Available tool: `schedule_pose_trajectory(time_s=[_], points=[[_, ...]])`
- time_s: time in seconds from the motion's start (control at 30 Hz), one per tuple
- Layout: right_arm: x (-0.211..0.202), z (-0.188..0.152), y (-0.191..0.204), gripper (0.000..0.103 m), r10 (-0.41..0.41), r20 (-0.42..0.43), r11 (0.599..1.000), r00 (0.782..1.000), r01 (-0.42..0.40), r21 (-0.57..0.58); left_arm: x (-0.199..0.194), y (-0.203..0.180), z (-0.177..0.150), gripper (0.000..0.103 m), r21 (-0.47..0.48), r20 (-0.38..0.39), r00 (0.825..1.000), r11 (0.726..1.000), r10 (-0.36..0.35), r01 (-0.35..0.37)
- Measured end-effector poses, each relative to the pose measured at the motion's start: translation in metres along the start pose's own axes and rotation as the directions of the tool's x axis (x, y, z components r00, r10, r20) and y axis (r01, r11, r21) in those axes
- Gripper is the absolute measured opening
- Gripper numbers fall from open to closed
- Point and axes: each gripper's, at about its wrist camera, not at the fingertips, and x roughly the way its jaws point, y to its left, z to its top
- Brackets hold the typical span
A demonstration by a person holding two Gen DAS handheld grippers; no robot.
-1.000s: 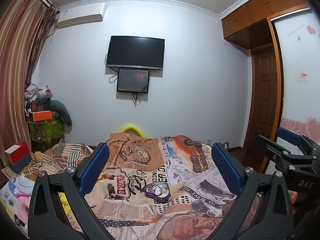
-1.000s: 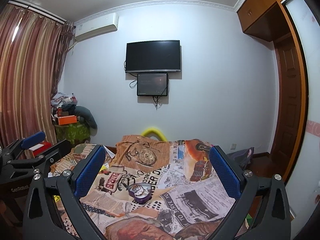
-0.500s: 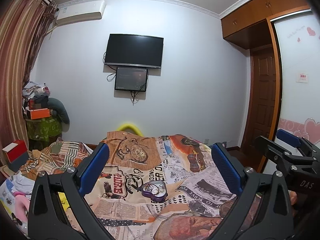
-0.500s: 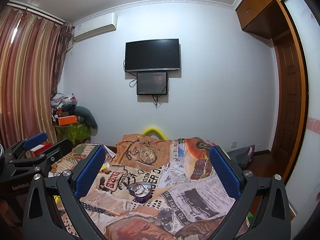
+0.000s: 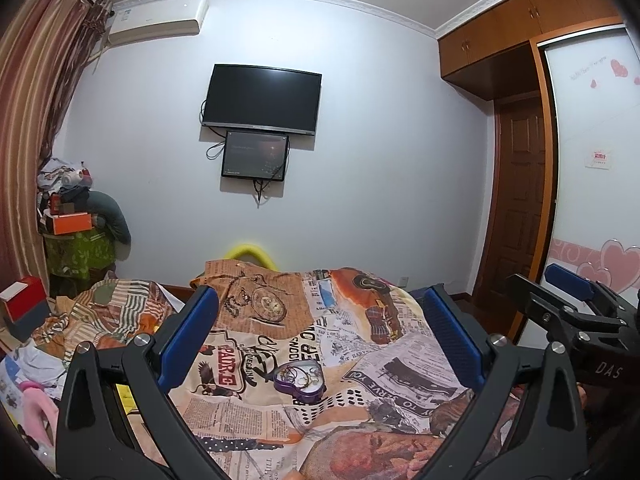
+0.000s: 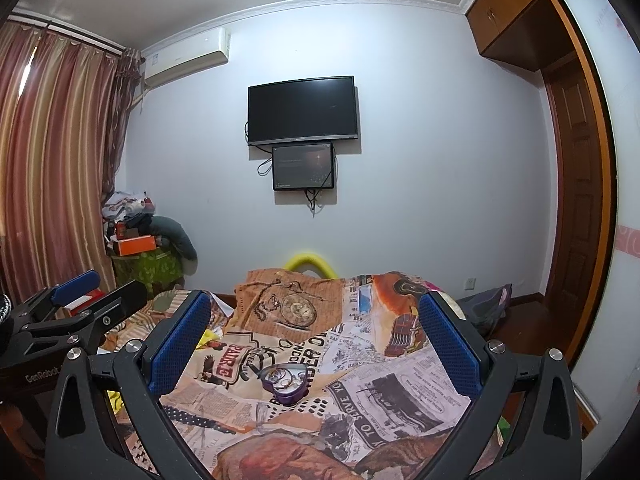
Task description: Organize jewelry
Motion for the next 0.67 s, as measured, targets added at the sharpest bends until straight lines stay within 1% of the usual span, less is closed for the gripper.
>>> schedule_pose_trajectory(time_s=[0.67], points=[[0.0045, -0.002, -0.001, 0.103, 0.003, -0.01, 1.0, 1.0, -0.003, 0.011, 0.0025, -0.0013, -0.0023, 0.102, 0.006, -0.009, 1.0, 1.0, -0.007, 0.007]])
